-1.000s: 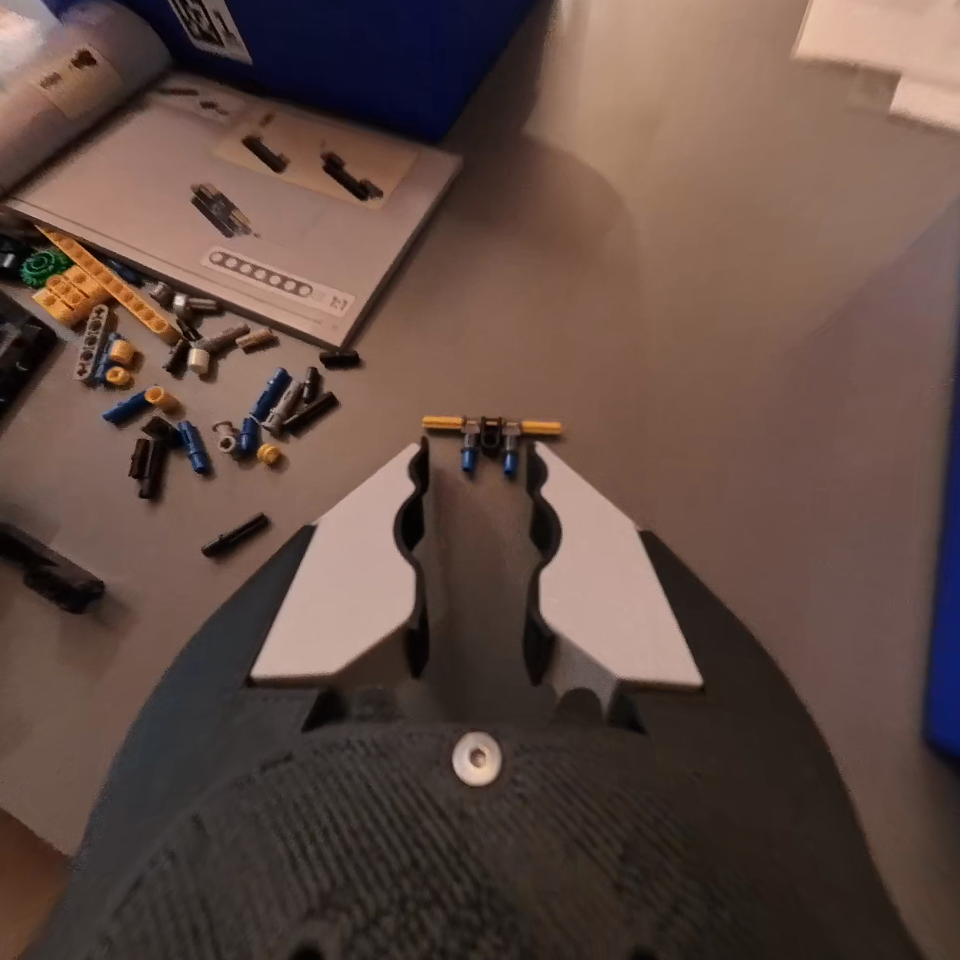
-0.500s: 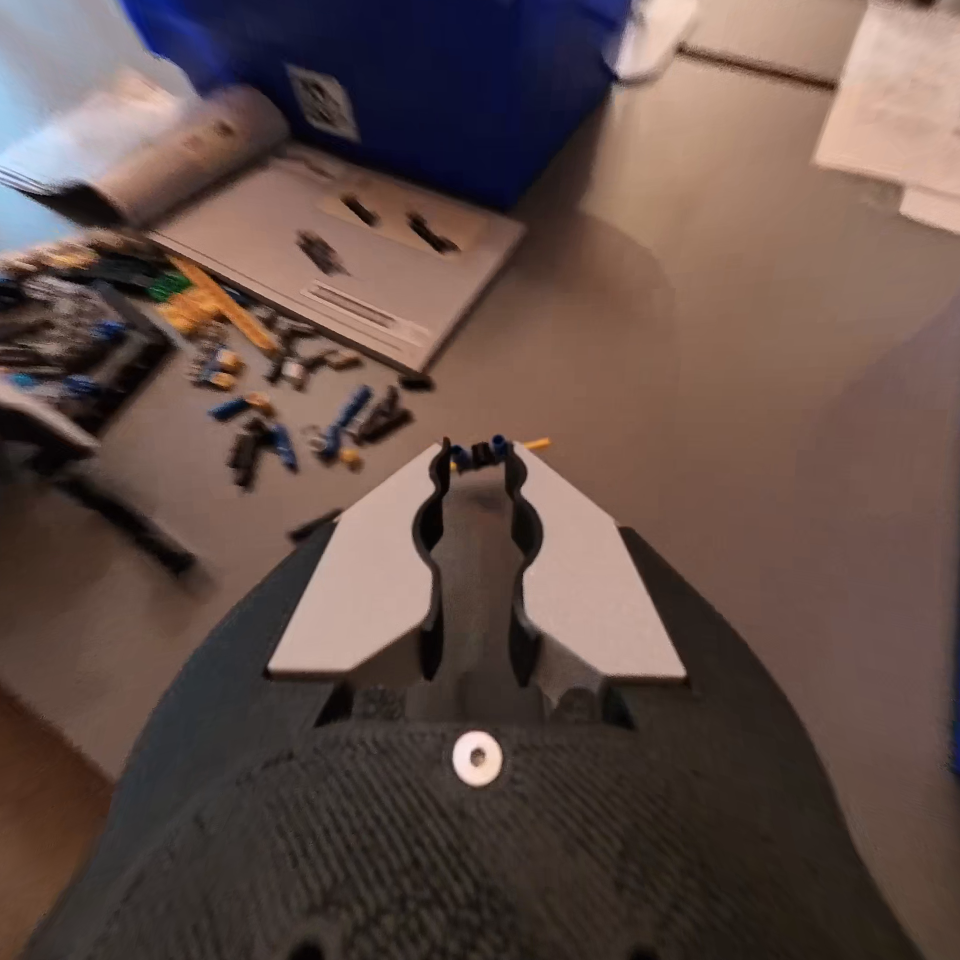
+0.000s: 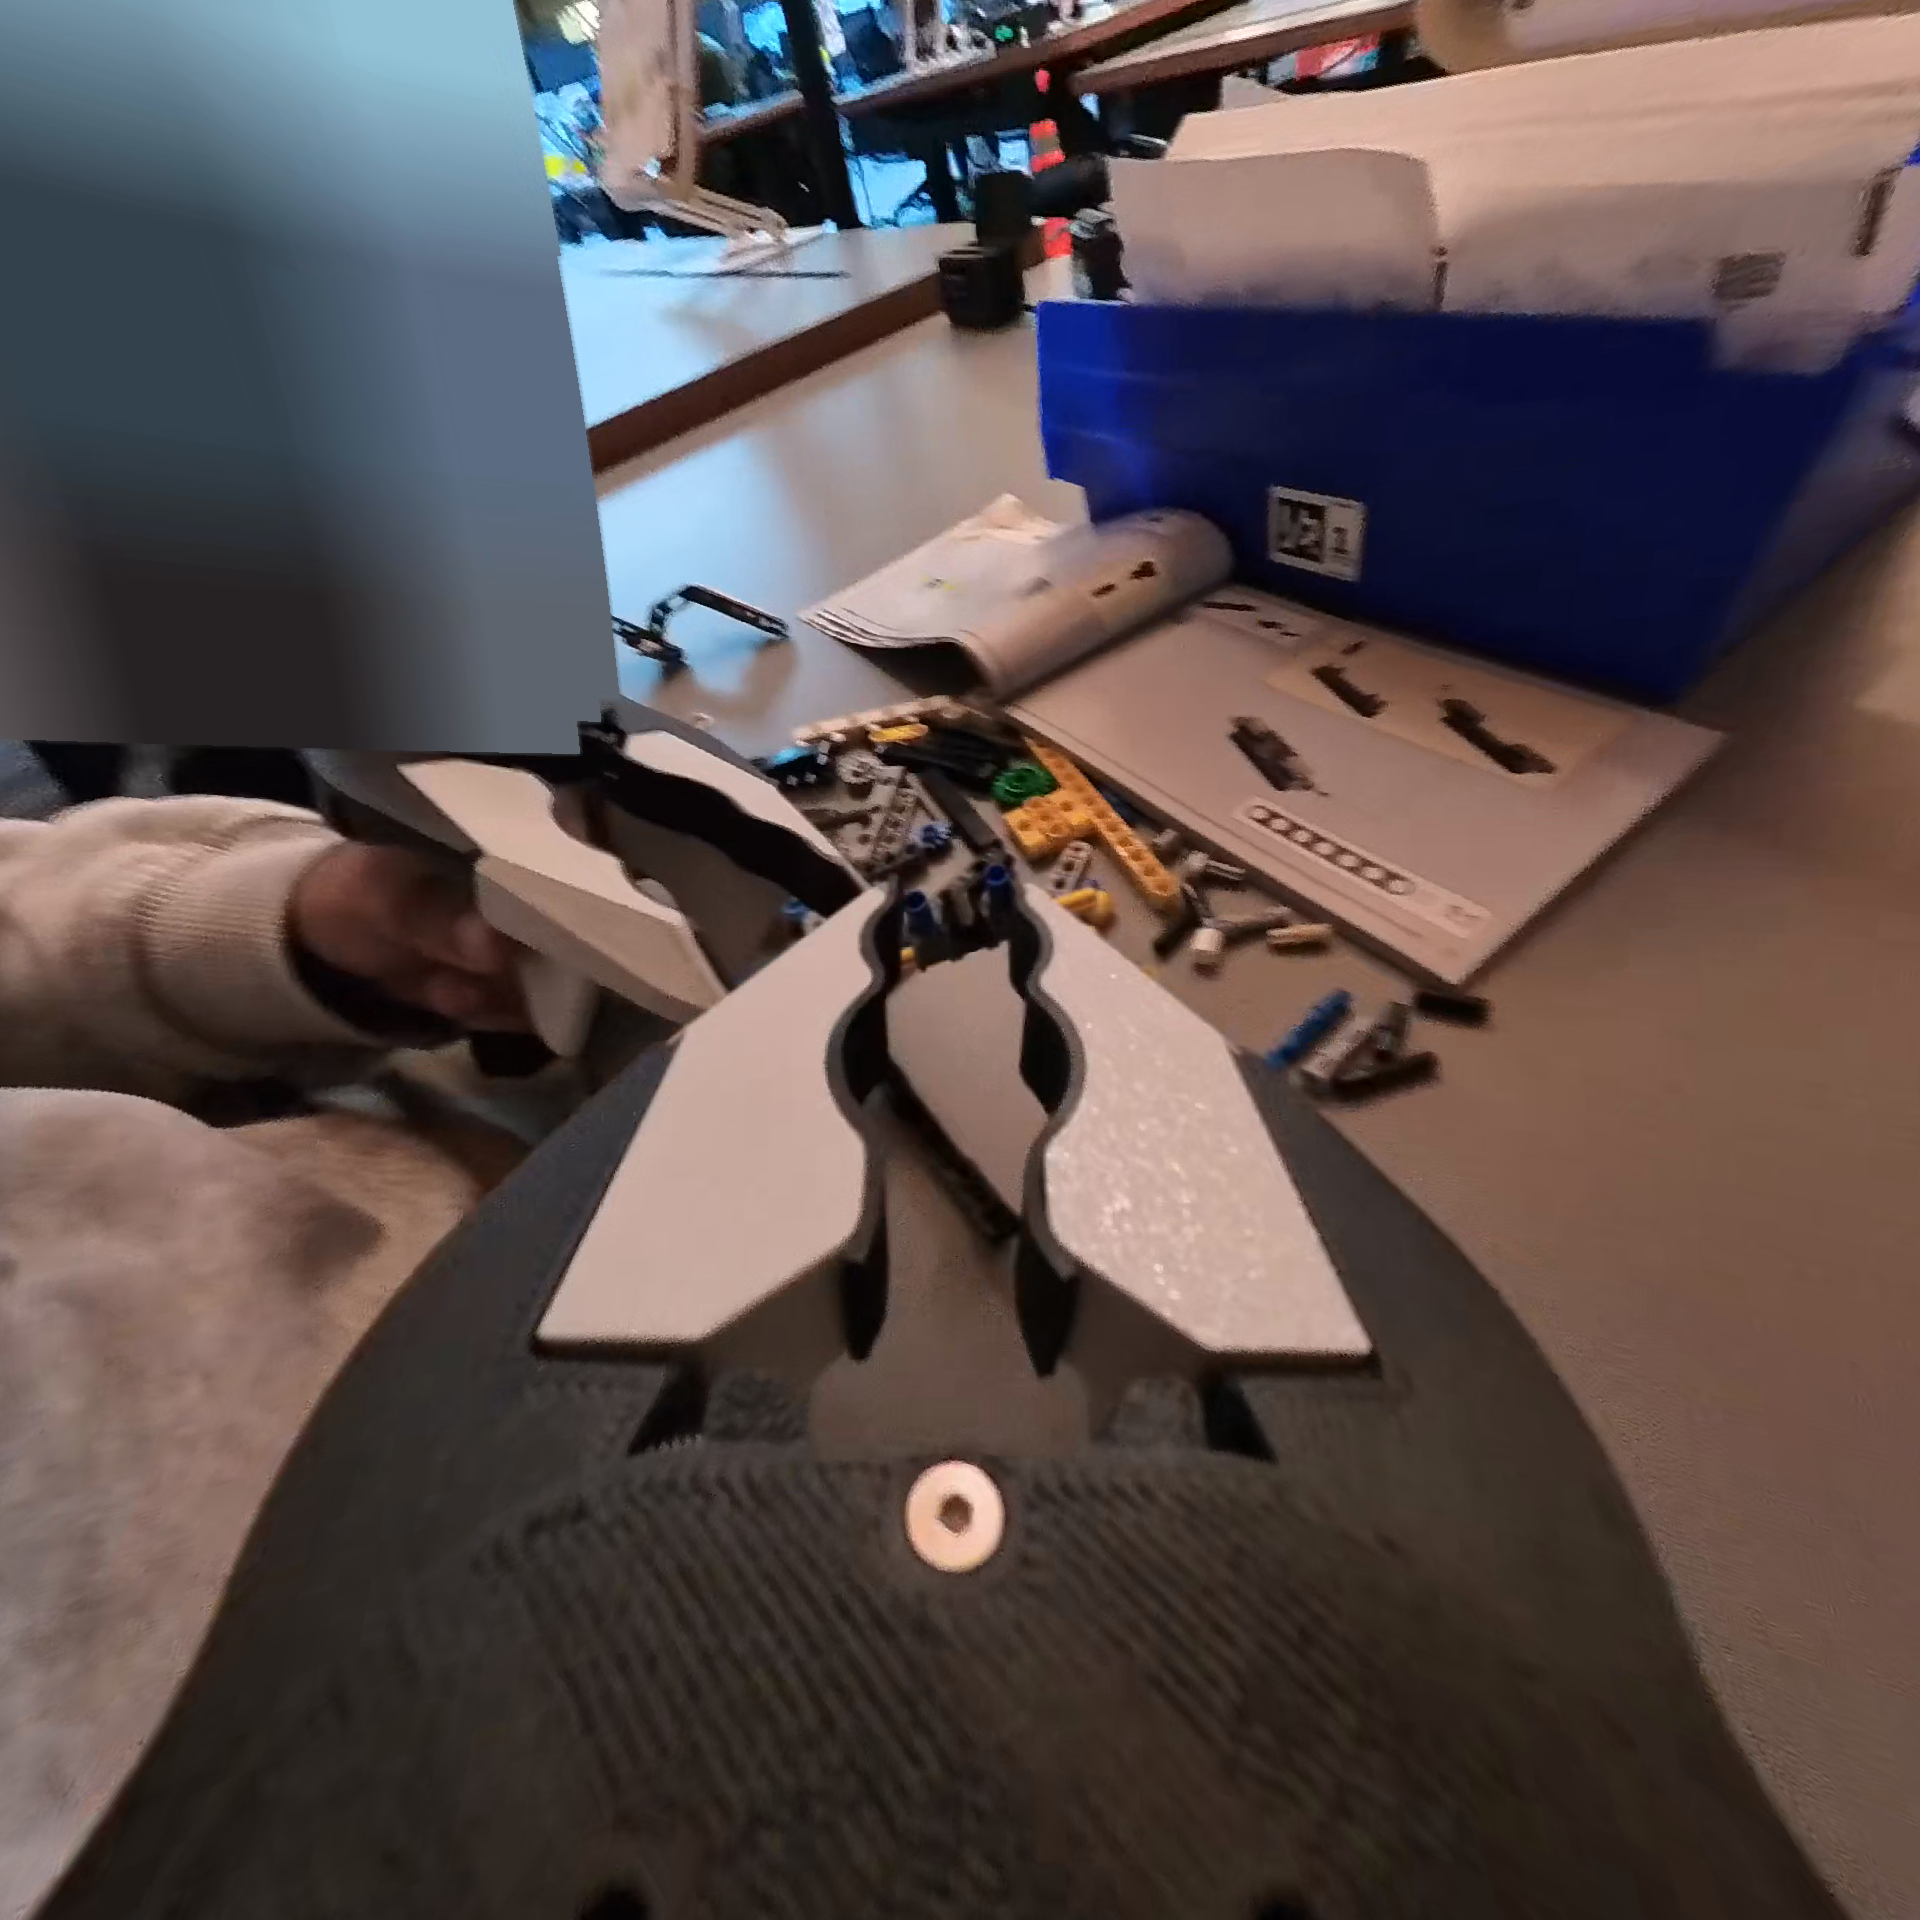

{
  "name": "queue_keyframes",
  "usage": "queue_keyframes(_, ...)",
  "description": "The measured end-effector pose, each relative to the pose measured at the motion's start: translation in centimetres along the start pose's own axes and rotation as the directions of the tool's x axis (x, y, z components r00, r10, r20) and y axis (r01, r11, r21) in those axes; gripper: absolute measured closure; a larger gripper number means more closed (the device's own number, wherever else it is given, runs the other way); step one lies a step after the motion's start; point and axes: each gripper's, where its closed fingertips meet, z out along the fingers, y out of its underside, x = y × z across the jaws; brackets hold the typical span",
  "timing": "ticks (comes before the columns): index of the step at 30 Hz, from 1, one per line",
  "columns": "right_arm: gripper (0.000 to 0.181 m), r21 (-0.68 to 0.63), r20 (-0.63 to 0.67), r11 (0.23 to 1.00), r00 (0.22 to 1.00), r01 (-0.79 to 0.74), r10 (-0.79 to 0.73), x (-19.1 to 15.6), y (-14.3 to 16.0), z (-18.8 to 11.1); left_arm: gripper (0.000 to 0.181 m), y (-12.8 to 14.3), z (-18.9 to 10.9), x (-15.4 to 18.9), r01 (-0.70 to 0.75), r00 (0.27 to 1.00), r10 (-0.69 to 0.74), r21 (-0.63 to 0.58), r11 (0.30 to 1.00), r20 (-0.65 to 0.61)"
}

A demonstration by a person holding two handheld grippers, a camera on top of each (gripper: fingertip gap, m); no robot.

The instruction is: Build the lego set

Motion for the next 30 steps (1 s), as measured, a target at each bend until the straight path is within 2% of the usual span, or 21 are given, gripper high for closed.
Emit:
queue_keyframes(5, 0.163, 0.015, 0.104, 0.994, 0.989, -0.110, 0.108, -2.2, 0.1, 1.0, 0.142, -0.5, -0.2, 0.2, -0.086, 0.995, 0.084, 0.037, 0.996, 0.048)
queue_keyframes(9, 0.163, 0.014, 0.125, 0.993, 0.985, -0.120, 0.117, -3.0, 0.4, 1.5, 0.152, -0.7, -0.2, 0.4, -0.143, 0.987, 0.138, 0.054, 0.988, 0.078)
queue_keyframes(12, 0.163, 0.033, 0.126, 0.992, 0.985, -0.124, 0.119, -3.1, 0.1, 1.5, 0.153, -0.9, -0.3, 0.5, -0.154, 0.985, 0.148, 0.067, 0.986, 0.088)
queue_keyframes(14, 0.162, 0.035, 0.131, 0.990, 0.982, -0.138, 0.132, -3.0, 0.2, 1.5, 0.153, -0.9, -0.3, 0.4, -0.141, 0.987, 0.134, 0.069, 0.988, 0.092)
queue_keyframes(17, 0.156, 0.046, 0.163, 0.983, 0.973, -0.176, 0.166, -3.3, 0.0, 1.5, 0.164, -1.3, -0.6, 0.3, -0.100, 0.993, 0.092, 0.104, 0.990, 0.074)
queue_keyframes(24, 0.154, 0.048, 0.179, 0.975, 0.962, -0.216, 0.205, -3.3, 0.0, 1.7, 0.164, -1.5, -0.6, 0.4, 0.008, 1.000, -0.009, 0.129, 0.992, 0.009)
queue_keyframes(30, 0.149, 0.096, 0.182, 0.968, 0.960, -0.233, 0.213, -2.8, -0.8, 1.1, 0.164, -2.8, -1.5, 0.1, 0.142, 0.989, -0.130, 0.211, 0.967, -0.071)
